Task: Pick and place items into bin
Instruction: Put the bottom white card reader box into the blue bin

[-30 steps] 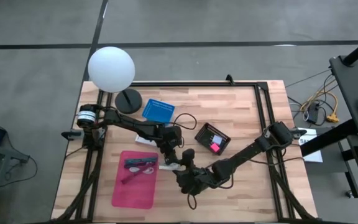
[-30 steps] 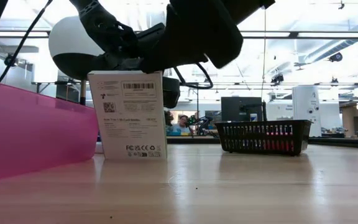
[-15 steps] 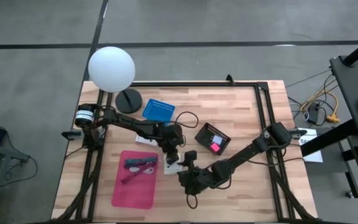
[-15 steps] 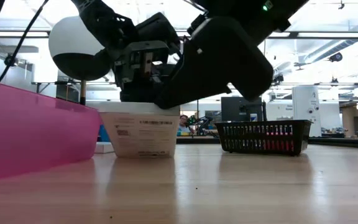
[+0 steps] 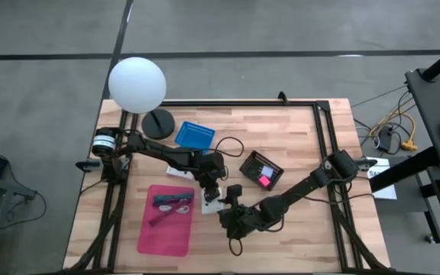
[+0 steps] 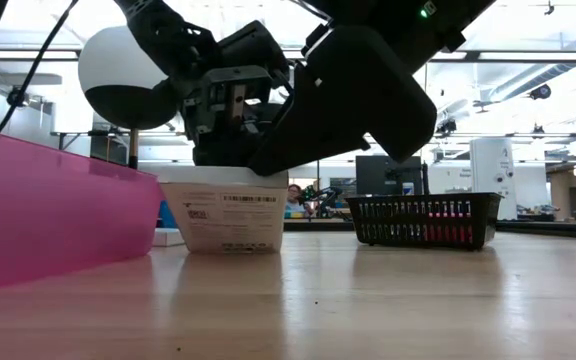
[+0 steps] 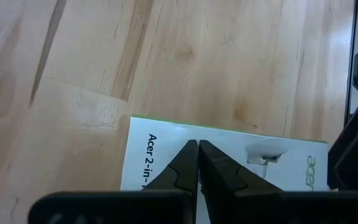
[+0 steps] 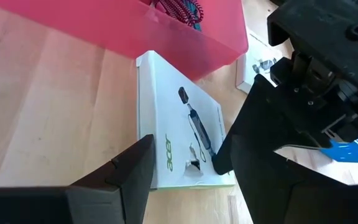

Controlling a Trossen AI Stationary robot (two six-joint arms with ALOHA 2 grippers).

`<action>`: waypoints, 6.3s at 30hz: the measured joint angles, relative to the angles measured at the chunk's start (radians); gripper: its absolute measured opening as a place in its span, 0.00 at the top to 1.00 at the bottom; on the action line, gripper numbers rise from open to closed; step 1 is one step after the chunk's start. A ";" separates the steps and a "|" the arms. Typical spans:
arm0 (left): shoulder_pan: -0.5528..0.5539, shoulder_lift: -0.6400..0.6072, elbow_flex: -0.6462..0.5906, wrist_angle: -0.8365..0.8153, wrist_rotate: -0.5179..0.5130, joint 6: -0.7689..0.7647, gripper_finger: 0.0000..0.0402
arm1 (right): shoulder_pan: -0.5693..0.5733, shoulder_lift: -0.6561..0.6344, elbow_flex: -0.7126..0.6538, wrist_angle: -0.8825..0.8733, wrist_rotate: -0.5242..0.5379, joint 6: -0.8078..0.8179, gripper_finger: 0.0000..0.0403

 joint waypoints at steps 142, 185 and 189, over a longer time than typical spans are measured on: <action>-0.055 -0.023 0.003 -0.276 -0.159 -0.409 1.00 | 0.141 -0.038 0.037 -0.397 -0.090 0.344 0.60; -0.078 0.055 0.003 -0.070 -0.003 -0.546 1.00 | 0.039 -0.036 -0.221 0.103 -0.272 -0.557 0.41; -0.078 0.056 0.003 -0.066 0.017 -0.543 1.00 | 0.039 -0.036 -0.244 0.162 -0.272 -0.599 0.41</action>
